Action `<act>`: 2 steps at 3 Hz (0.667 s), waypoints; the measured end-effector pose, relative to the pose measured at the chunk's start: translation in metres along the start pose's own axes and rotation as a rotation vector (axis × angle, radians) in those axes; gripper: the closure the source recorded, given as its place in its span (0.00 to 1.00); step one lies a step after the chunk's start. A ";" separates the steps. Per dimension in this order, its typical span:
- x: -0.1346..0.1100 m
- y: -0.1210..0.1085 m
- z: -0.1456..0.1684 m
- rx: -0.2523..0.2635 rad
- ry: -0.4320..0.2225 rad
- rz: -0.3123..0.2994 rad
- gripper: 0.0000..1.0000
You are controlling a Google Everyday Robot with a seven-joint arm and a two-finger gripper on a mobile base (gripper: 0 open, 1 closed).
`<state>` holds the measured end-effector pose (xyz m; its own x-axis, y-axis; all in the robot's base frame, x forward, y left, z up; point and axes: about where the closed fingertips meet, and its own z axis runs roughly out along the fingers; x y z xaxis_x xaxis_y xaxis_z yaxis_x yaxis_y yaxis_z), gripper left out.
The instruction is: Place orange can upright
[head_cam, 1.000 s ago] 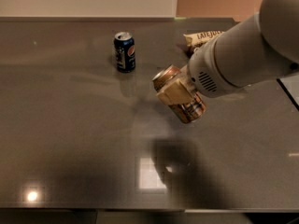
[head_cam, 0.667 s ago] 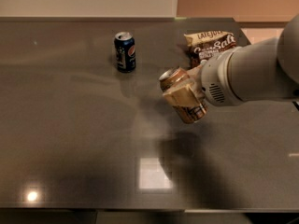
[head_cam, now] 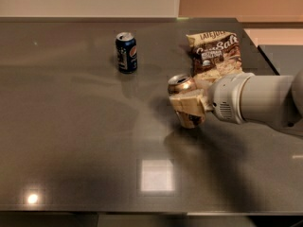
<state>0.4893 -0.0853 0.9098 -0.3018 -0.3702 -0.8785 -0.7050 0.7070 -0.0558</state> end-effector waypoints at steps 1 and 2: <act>-0.019 0.004 0.001 -0.091 -0.172 0.060 1.00; -0.047 0.016 -0.017 -0.159 -0.351 0.046 1.00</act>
Offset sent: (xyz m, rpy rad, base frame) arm -0.0413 0.0482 0.0896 0.2746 -0.5612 0.4051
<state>0.4812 -0.0669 0.9582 -0.1172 -0.0918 -0.9889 -0.7949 0.6056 0.0380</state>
